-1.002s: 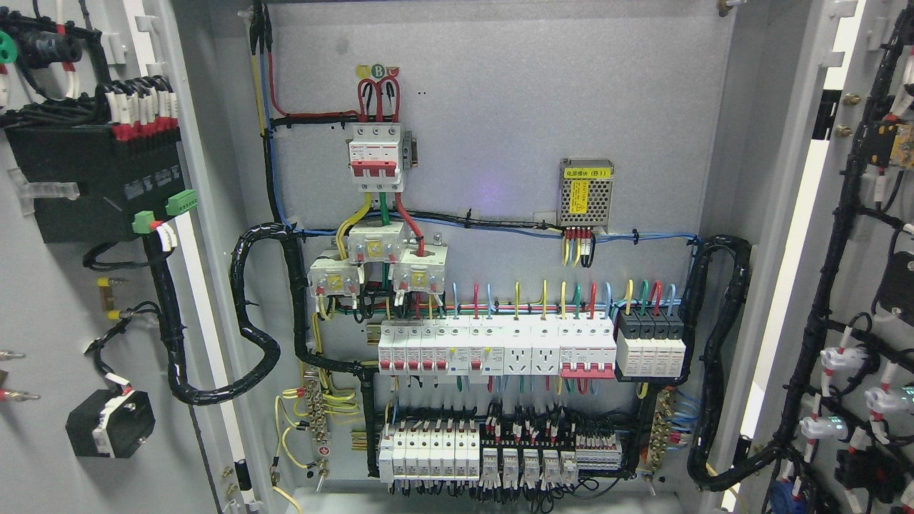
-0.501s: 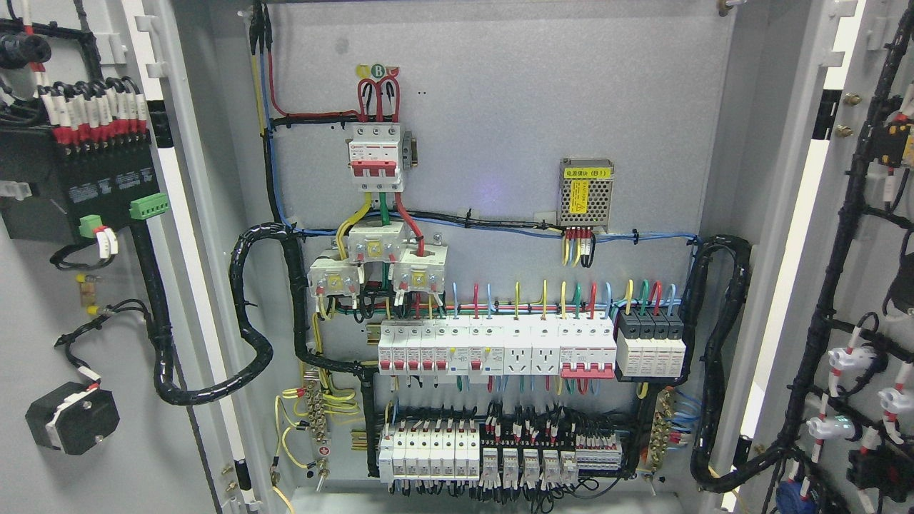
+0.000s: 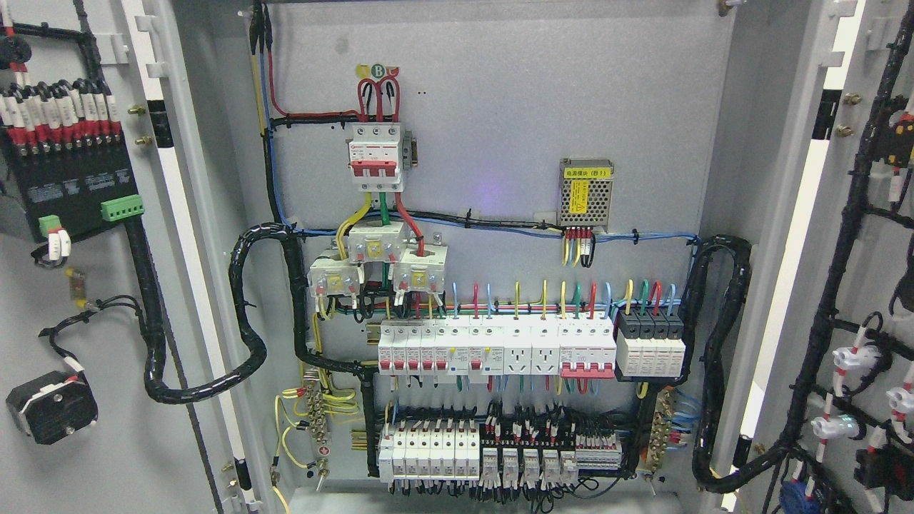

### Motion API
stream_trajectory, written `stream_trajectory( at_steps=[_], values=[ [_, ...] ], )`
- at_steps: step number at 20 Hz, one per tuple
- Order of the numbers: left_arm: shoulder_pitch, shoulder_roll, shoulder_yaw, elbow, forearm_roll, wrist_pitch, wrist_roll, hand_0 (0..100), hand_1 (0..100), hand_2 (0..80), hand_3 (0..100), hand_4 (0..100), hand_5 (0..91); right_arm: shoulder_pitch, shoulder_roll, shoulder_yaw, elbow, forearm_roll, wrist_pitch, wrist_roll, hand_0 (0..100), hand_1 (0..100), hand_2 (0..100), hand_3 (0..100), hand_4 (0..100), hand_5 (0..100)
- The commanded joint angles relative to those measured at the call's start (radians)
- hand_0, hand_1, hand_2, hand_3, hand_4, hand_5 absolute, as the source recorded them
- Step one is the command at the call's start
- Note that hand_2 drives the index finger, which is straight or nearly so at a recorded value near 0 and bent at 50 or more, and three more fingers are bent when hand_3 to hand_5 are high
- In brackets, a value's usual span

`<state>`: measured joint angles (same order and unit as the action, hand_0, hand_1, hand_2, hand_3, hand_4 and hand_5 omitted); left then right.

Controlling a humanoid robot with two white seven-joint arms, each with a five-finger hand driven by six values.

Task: Open door with both hands

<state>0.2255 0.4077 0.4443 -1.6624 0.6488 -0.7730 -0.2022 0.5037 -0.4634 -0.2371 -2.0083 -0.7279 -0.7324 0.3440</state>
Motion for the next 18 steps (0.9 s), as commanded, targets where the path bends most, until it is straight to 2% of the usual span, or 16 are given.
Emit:
stream_trajectory(
  at_steps=[1, 5, 10, 18],
  values=[
    [-0.089, 0.094, 0.025, 0.230, 0.005, -0.163, -0.002, 0, 0, 0.0, 0, 0, 0.0, 0.033, 0.011, -0.057, 0.005, -0.011, -0.002, -0.002, 38, 0, 0, 0, 0, 0],
    [-0.110, 0.111, 0.024, 0.268, 0.003, -0.089, -0.002, 0, 0, 0.0, 0, 0, 0.0, 0.039, 0.025, -0.070, 0.005, -0.013, -0.001, -0.002, 38, 0, 0, 0, 0, 0],
    [-0.130, 0.134, 0.024, 0.352, 0.003, -0.086, -0.002, 0, 0, 0.0, 0, 0, 0.0, 0.039, 0.049, -0.085, 0.019, -0.013, 0.002, -0.003, 38, 0, 0, 0, 0, 0],
    [-0.167, 0.169, 0.022, 0.469, 0.005, -0.086, -0.006, 0, 0, 0.0, 0, 0, 0.0, 0.039, 0.051, -0.110, 0.054, -0.051, 0.002, -0.003, 38, 0, 0, 0, 0, 0]
  ],
)
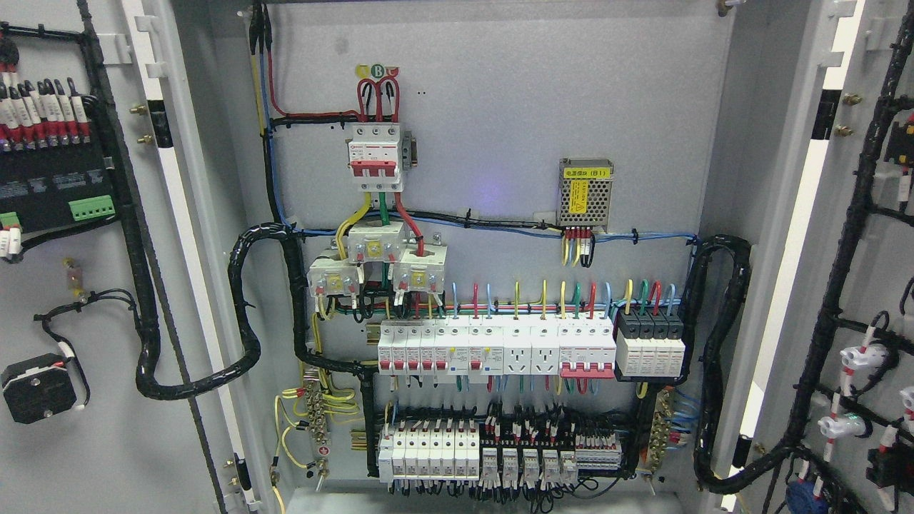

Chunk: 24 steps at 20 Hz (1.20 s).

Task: Open door with both hands

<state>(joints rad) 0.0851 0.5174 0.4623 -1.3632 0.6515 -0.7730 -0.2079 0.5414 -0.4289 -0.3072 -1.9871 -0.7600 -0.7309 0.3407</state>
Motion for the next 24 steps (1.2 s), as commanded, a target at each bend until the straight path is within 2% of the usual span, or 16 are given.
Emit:
stream_trajectory(
  at_steps=[1, 15, 24],
  values=[
    [-0.030, 0.059, 0.003, 0.182, 0.002, -0.086, -0.001, 0, 0, 0.0, 0, 0, 0.0, 0.002, 0.016, -0.044, 0.036, -0.024, 0.002, 0.000, 38, 0, 0, 0, 0, 0],
    [-0.033, 0.059, -0.004, 0.190, 0.002, -0.086, -0.002, 0, 0, 0.0, 0, 0, 0.0, 0.002, 0.016, -0.079, 0.082, -0.059, 0.001, 0.000, 38, 0, 0, 0, 0, 0],
    [0.027, 0.058, -0.011, 0.020, 0.005, -0.089, -0.001, 0, 0, 0.0, 0, 0, 0.0, 0.002, 0.015, -0.089, 0.093, -0.061, 0.001, 0.000, 38, 0, 0, 0, 0, 0]
  ],
)
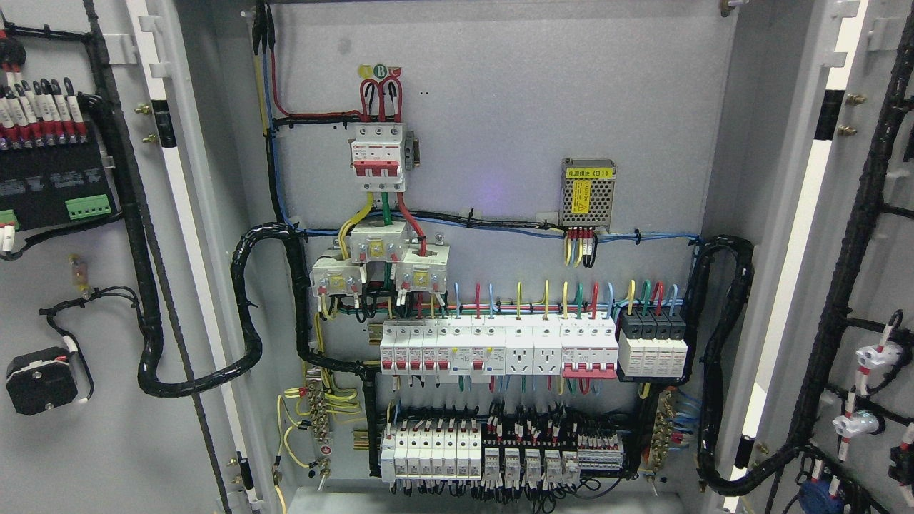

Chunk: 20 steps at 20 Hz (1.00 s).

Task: Open door with both hands

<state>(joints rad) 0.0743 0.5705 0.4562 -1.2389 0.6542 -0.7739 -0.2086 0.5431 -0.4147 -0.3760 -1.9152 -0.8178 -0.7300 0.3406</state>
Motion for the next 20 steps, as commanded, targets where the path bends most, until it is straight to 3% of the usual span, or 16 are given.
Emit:
stream_trajectory(
  at_steps=[1, 4, 12, 20],
  values=[
    [0.054, 0.003, -0.004, -0.128, 0.004, -0.088, 0.000, 0, 0, 0.0, 0, 0, 0.0, 0.000, -0.001, -0.020, 0.018, -0.003, -0.002, 0.000, 38, 0, 0, 0, 0, 0],
    [0.102, 0.000, 0.001, -0.207, 0.041, -0.090, 0.001, 0, 0, 0.0, 0, 0, 0.0, 0.000, -0.004, -0.008, 0.009, -0.009, -0.008, 0.001, 38, 0, 0, 0, 0, 0],
    [0.226, -0.003, -0.011, -0.388, 0.045, -0.099, 0.003, 0, 0, 0.0, 0, 0, 0.0, 0.002, -0.038, 0.052, -0.045, -0.009, -0.012, 0.009, 38, 0, 0, 0, 0, 0],
    [0.233, -0.003, -0.197, -0.450, 0.010, -0.100, 0.001, 0, 0, 0.0, 0, 0, 0.0, -0.020, -0.093, 0.192, -0.064, -0.006, -0.023, 0.014, 38, 0, 0, 0, 0, 0]
  ],
)
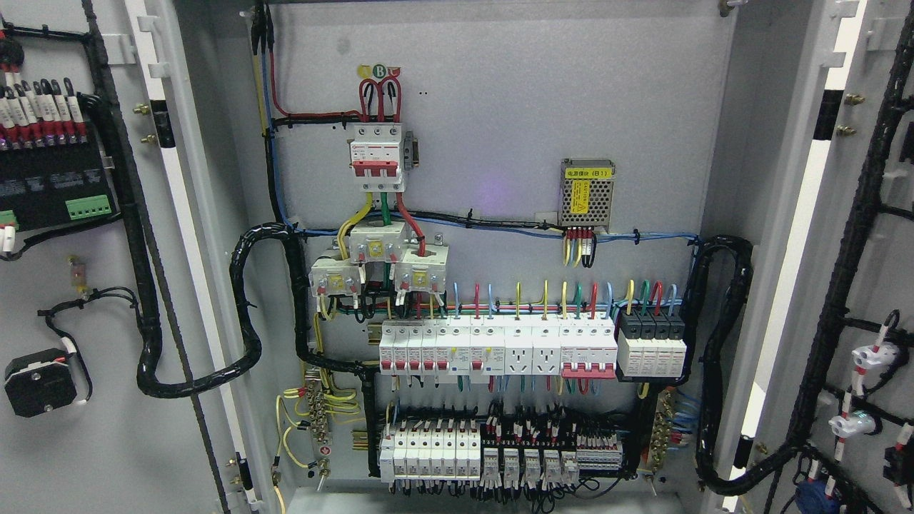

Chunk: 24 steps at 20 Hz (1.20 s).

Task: Open door with both hands

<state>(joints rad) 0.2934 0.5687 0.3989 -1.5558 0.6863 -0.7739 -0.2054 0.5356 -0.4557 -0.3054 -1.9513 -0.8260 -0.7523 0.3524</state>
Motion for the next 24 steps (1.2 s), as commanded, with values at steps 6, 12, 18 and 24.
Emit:
stream_trajectory(
  at_steps=[6, 12, 18, 24],
  values=[
    [-0.036, -0.125, -0.347, -0.132, -0.232, -0.100, 0.000, 0, 0, 0.0, 0, 0, 0.0, -0.016, -0.067, 0.254, -0.015, 0.015, 0.002, 0.002, 38, 0, 0, 0, 0, 0],
    [-0.025, -0.337, -0.471, -0.081, -0.468, -0.062, 0.001, 0, 0, 0.0, 0, 0, 0.0, -0.010, -0.044, 0.439, 0.092, 0.128, 0.005, 0.000, 38, 0, 0, 0, 0, 0],
    [0.015, -0.492, -0.474, 0.106, -0.541, 0.109, 0.004, 0, 0, 0.0, 0, 0, 0.0, 0.089, -0.041, 0.571, 0.218, 0.153, 0.004, 0.002, 38, 0, 0, 0, 0, 0],
    [0.049, -0.510, -0.466, 0.290, -0.537, 0.335, 0.004, 0, 0, 0.0, 0, 0, 0.0, 0.161, -0.034, 0.660, 0.354, 0.188, -0.002, 0.002, 38, 0, 0, 0, 0, 0]
  ],
)
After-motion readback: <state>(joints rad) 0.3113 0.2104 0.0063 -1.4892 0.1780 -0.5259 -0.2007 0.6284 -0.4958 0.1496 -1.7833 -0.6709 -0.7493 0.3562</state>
